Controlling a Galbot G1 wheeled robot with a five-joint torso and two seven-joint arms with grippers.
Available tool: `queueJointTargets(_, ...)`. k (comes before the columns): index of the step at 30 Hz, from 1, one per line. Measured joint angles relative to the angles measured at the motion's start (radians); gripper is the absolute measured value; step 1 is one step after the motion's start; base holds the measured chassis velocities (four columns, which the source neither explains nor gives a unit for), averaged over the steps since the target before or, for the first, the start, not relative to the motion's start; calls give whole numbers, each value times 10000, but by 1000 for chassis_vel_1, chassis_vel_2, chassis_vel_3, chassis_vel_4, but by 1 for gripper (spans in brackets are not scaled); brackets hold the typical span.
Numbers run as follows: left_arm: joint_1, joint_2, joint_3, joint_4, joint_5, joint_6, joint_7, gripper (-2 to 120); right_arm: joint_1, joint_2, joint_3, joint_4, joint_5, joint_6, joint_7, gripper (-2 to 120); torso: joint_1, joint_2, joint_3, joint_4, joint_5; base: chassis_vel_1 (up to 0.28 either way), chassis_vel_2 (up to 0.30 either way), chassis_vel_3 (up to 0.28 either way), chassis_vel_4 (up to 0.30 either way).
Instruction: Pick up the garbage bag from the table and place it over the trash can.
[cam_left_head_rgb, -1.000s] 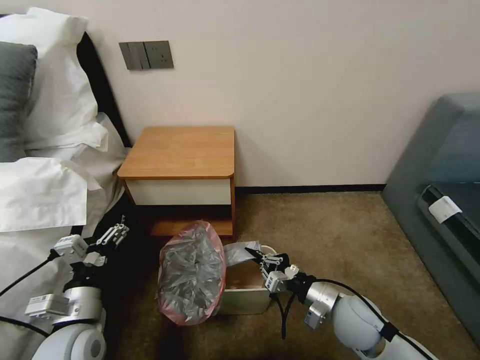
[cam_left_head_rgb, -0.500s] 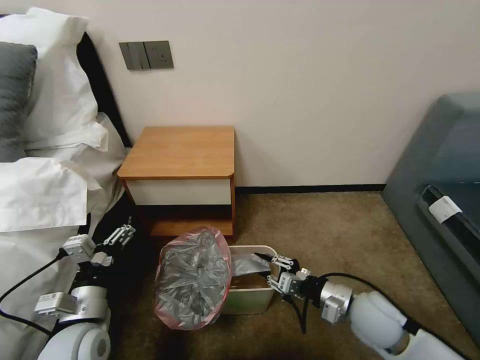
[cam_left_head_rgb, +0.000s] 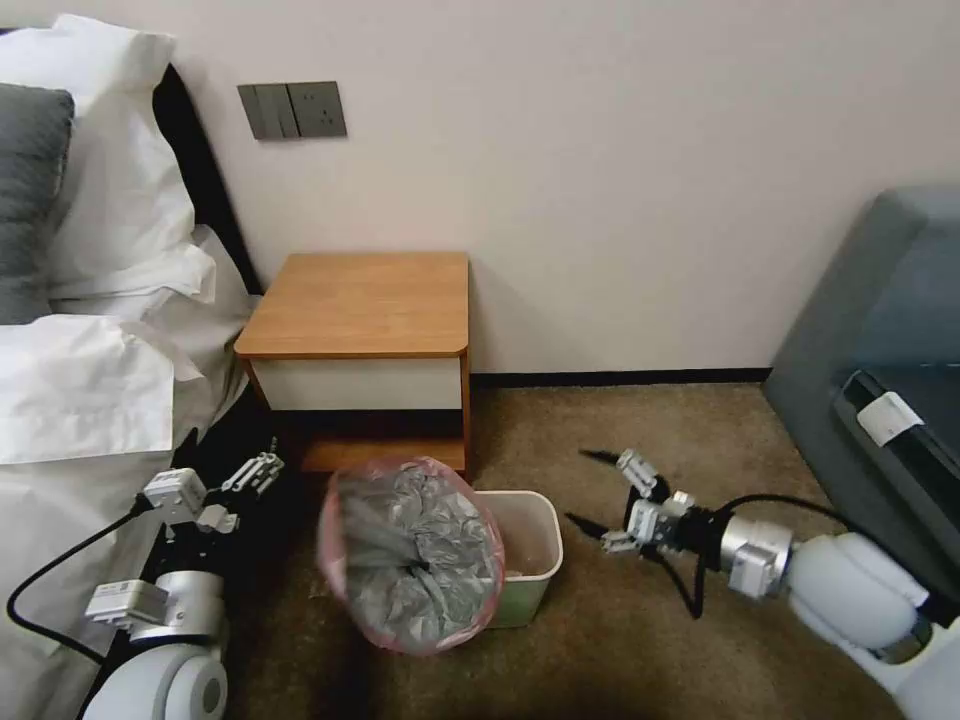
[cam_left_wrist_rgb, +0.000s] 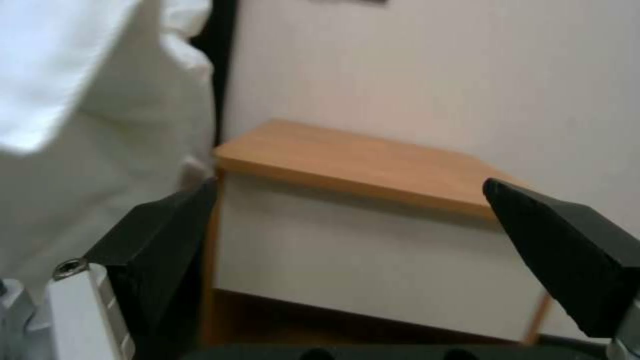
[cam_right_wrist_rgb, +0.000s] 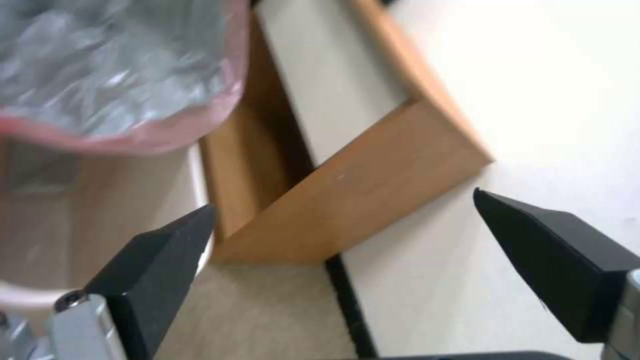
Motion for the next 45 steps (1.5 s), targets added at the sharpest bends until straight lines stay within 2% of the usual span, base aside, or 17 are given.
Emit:
queueJointTargets(4, 217, 251, 547, -674, -562, 283, 417, 99, 60, 431, -1, 4, 68, -106, 269, 100, 1, 0, 0, 0, 1, 0, 0, 0, 0)
queueJointTargets(7, 432, 585, 1270, -1452, -1804, 641, 1412, 99, 45, 796, -129, -44, 31, -122, 368, 100, 0, 0, -1, 0, 2, 0, 0, 0, 0)
queueJointTargets(8, 432, 585, 1270, -1452, -1804, 641, 1412, 99, 45, 796, -129, -44, 31, -122, 368, 100, 0, 0, -1, 0, 2, 0, 0, 0, 0)
queueJointTargets(10, 660, 874, 1818, -1750, -2565, 1330, 1981, 99, 16, 973, -201, -50, -8, -122, 414, 100, 0, 0, 0, -1, 2, 0, 0, 0, 0)
queueJointTargets(16, 1186, 1061, 2446, -1096, -2678, 1610, 1882, 98, 1, 1157, -189, -30, -22, -73, 457, 100, 1, 0, -1, 0, 0, 0, 0, 0, 0)
queueJointTargets(19, 1476, 865, 2933, -295, -1918, 1097, 928, 97, -68, 1306, -202, -47, -109, 35, 427, 100, 1, 0, 0, 1, -3, 0, 0, 0, 0)
queueJointTargets(20, 1476, 865, 2933, -295, -1918, 1097, 928, 97, -68, 1306, -202, -47, -109, 35, 427, 100, 1, 0, 0, 1, -3, 0, 0, 0, 0)
queueJointTargets(22, 1552, 680, 3192, -44, -1507, 917, 33, 96, -121, 1455, -249, -92, -156, 114, 395, 100, 1, 0, 0, 0, -1, 0, 0, 0, 0)
queueJointTargets(23, 1552, 680, 3192, -44, -1507, 917, 33, 96, -121, 1455, -249, -92, -156, 114, 395, 100, 1, 0, 0, 0, -1, 0, 0, 0, 0)
queueJointTargets(26, 1512, 505, 3352, 183, -1119, 1005, -978, 96, -186, 1610, -301, -146, -234, 245, 332, 100, 1, 0, 0, 0, 0, 0, 0, 0, 0)
queueJointTargets(27, 1512, 505, 3352, 183, -1119, 1005, -978, 96, -186, 1610, -301, -146, -234, 245, 332, 100, 1, 0, 0, 0, 0, 0, 0, 0, 0)
queueJointTargets(30, 1393, 312, 3471, 348, -959, 1119, -2051, 96, -236, 1706, -308, -186, -298, 352, 292, 100, 1, 0, 0, 0, -1, 0, 0, 0, 0)
queueJointTargets(31, 1393, 312, 3471, 348, -959, 1119, -2051, 96, -236, 1706, -308, -186, -298, 352, 292, 100, 1, 0, 0, 0, -1, 0, 0, 0, 0)
queueJointTargets(35, 1236, 152, 3598, 518, -784, 1394, -3337, 95, -300, 1768, -300, -207, -332, 392, 283, 100, 2, 0, 0, 0, 0, 0, 0, 0, 0)
queueJointTargets(38, 1185, 130, 3617, 540, -776, 1573, -3539, 95, -309, 1784, -299, -207, -335, 395, 283, 100, 1, 0, 0, 1, -1, 0, 0, 0, 0)
queueJointTargets(41, 1056, 143, 3641, 435, -747, 2652, -3711, 93, -331, 1809, -298, -209, -342, 395, 283, 100, 1, 0, 0, 0, -1, 0, 0, 0, 0)
queueJointTargets(45, 902, 123, 3593, 380, -1020, 3294, -3754, 93, -376, 1869, -273, -213, -345, 448, 294, 100, 1, 0, 0, 0, 0, 0, 0, 0, 0)
